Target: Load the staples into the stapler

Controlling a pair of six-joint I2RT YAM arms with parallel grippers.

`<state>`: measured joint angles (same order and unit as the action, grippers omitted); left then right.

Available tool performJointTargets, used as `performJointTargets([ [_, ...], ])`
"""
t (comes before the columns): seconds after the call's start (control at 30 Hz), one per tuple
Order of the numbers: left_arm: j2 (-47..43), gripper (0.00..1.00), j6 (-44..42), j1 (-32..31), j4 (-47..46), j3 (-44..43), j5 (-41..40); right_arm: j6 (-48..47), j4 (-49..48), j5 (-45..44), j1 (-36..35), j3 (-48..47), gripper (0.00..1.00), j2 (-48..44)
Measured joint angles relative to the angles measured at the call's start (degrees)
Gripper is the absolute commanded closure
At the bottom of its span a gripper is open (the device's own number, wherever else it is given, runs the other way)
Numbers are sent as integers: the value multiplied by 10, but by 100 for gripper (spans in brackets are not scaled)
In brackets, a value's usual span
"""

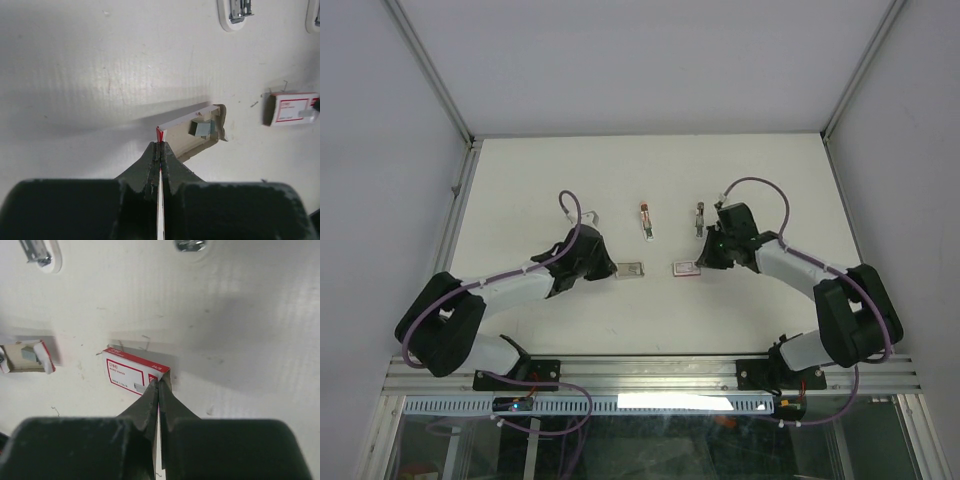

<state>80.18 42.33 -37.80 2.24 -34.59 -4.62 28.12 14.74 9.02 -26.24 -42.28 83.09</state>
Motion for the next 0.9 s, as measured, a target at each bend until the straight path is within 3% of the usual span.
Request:
performJointTargets([
  [0.27, 5, 100, -120, 45, 76, -35, 40, 0, 20, -26, 80, 28, 99, -60],
  [0.33, 26, 100, -151, 45, 90, -63, 54, 0, 23, -29, 97, 35, 87, -71],
  [0.43, 63, 99, -191, 45, 103, -101, 77, 3, 27, -35, 116, 42, 62, -81],
  [0.5, 88, 85, -212, 45, 113, -123, 90, 5, 29, -38, 124, 45, 49, -86],
  [0.6, 118, 53, -235, 45, 123, -149, 97, 1, 31, -41, 131, 47, 39, -97],
  [0.77, 132, 21, -249, 45, 132, -164, 90, -23, 29, -34, 131, 47, 40, -133],
  [0.9, 99, 2, -244, 45, 135, -164, 56, -54, 31, -36, 93, 27, 45, -136],
])
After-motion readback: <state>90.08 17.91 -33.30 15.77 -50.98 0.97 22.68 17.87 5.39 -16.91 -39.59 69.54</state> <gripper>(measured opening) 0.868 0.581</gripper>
